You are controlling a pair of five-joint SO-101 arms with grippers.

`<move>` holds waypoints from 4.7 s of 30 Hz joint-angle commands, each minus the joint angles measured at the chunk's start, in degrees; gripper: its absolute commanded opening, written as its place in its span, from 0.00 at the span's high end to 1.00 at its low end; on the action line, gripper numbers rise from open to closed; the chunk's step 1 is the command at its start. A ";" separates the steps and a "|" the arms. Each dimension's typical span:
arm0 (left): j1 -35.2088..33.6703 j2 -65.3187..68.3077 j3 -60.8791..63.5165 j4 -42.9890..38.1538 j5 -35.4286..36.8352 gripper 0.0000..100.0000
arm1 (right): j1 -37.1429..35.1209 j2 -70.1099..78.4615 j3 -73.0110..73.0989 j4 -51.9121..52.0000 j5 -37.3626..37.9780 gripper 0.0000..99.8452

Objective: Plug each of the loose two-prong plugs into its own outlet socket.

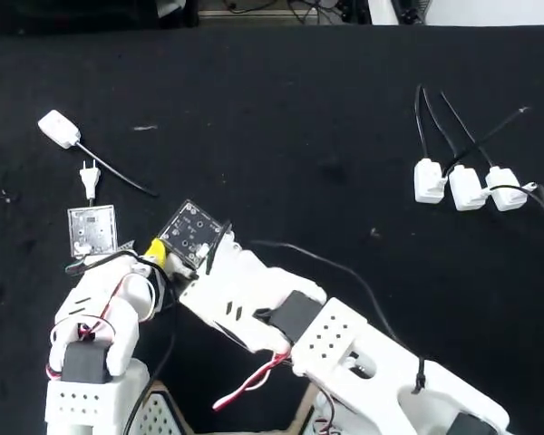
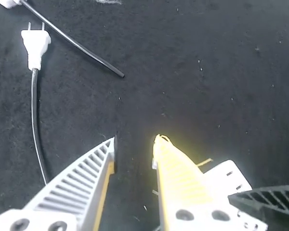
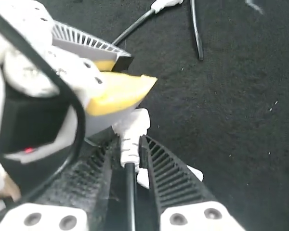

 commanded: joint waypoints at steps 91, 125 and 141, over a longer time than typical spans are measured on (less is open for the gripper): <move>-32.13 -0.26 8.13 12.84 -21.98 0.86 | 12.75 48.66 -61.32 49.67 73.14 0.99; -32.13 -0.26 8.13 13.01 -21.98 0.86 | 18.99 55.08 -68.44 56.88 76.04 0.99; -31.87 -0.26 7.87 13.01 -21.98 0.86 | 14.95 60.18 -68.53 53.63 72.18 0.99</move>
